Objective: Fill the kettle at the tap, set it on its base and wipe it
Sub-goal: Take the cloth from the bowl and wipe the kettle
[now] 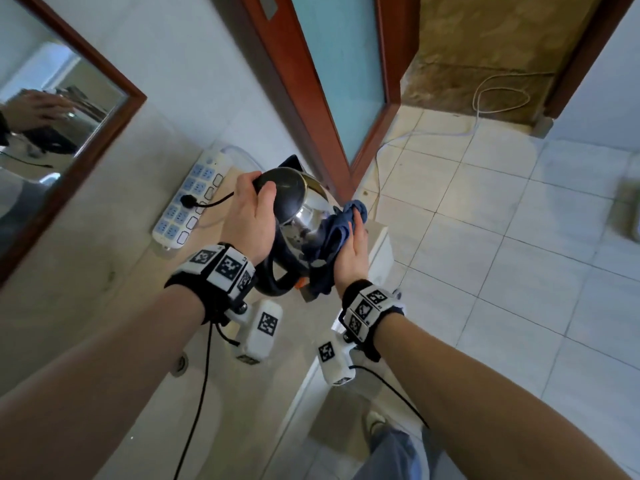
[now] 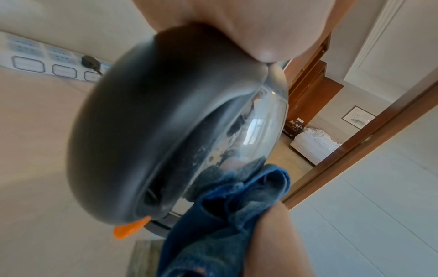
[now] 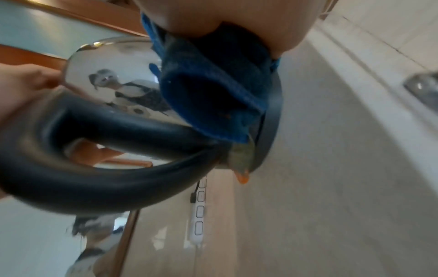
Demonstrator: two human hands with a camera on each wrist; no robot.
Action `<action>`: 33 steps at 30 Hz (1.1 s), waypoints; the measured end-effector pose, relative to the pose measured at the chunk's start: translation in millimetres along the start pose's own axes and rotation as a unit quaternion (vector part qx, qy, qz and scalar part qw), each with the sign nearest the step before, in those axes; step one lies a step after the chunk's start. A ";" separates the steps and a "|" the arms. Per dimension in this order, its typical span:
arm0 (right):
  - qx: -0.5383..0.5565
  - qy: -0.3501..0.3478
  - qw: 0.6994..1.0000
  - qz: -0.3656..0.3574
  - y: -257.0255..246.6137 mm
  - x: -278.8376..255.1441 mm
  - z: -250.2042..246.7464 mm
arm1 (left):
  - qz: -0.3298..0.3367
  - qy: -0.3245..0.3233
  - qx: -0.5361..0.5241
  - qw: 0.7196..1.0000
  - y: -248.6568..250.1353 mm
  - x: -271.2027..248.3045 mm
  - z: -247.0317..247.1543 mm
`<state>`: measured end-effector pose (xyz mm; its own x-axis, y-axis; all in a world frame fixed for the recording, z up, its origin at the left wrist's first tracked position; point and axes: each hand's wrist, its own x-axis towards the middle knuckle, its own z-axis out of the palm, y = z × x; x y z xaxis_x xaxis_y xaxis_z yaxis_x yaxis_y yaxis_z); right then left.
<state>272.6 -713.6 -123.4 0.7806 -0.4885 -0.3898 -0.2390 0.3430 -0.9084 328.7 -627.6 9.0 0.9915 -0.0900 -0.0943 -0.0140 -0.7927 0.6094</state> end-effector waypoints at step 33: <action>-0.132 -0.314 0.937 -0.078 -106.3 101.6 9.2 | 0.034 0.001 -0.048 0.998 -21.0 8.6 2.6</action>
<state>382.7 -792.3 -65.0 0.9839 0.0814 -0.1592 -0.1639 0.0554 -0.9849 337.3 -613.3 -6.7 0.9889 -0.1400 -0.0491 -0.0682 -0.7230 0.6874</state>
